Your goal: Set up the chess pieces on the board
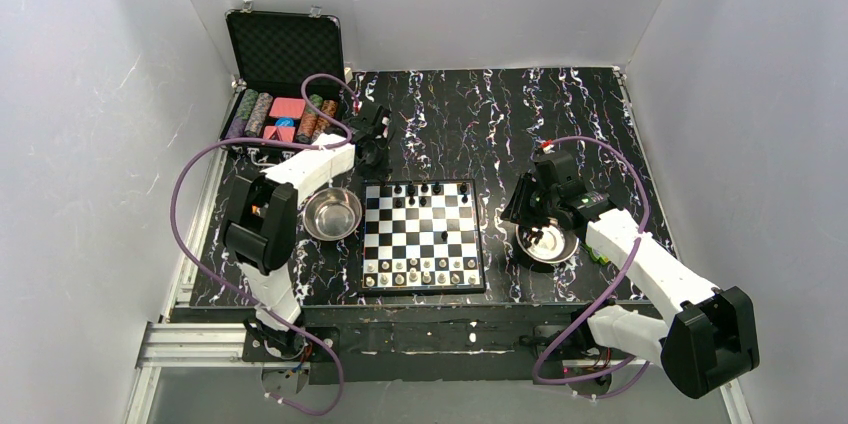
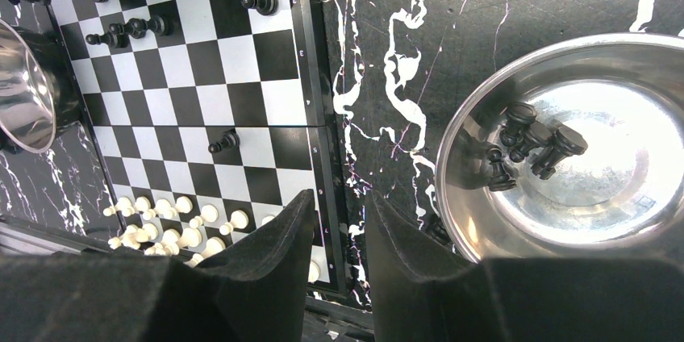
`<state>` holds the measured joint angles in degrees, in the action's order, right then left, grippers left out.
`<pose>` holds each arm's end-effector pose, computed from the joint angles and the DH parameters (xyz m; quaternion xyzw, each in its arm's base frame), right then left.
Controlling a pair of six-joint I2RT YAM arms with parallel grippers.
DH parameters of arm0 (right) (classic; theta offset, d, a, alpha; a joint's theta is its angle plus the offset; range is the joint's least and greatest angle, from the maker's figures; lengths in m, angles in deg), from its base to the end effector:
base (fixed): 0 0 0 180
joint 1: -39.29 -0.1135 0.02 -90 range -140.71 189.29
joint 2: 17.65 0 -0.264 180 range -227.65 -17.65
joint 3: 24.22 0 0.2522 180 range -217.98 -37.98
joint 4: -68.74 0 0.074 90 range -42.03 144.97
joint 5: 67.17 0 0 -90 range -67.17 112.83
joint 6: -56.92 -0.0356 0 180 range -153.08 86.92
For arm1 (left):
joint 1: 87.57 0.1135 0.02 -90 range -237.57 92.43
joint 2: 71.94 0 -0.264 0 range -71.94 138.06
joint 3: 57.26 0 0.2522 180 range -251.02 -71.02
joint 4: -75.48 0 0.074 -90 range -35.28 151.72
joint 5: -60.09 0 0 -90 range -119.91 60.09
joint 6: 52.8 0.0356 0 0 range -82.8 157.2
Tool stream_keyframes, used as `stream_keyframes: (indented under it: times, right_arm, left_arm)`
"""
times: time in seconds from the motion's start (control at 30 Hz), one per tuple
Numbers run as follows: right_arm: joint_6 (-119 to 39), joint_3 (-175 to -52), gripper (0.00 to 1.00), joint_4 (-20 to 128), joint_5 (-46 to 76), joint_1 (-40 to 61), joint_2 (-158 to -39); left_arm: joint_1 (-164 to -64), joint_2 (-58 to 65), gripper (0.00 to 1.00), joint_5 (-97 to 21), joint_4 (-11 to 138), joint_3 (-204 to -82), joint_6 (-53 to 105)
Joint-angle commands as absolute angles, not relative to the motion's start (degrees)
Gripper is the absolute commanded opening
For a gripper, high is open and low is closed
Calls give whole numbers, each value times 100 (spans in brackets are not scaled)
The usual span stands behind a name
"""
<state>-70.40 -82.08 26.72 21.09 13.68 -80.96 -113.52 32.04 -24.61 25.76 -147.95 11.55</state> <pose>0.2038 0.0989 0.2447 0.0896 0.9275 0.2014 0.3019 0.3421 -0.1628 0.2142 -0.0082 0.9714 -0.0610 0.2294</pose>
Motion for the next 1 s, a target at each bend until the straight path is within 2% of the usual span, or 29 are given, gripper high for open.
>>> stream_keyframes:
  times: [0.0, 0.43, 0.77, 0.97]
  right_arm:
    - [-7038, -8183, 37, 2739, 2073, 1389, -8041]
    - [-7045, -8201, 37, 2703, 2081, 1389, -8014]
    - [-7054, -8193, 37, 2691, 2081, 1389, -8009]
    - [-7051, -8193, 37, 2693, 2076, 1389, -8007]
  left_arm:
    - [-11332, 3271, 4, -2453, 2775, -14679, 1118]
    - [-11339, 3431, 7, -2533, 2898, -14639, 1154]
    - [-11332, 3441, 19, -2553, 2938, -14619, 1144]
    - [-11341, 3456, 20, -2633, 2963, -14656, 1111]
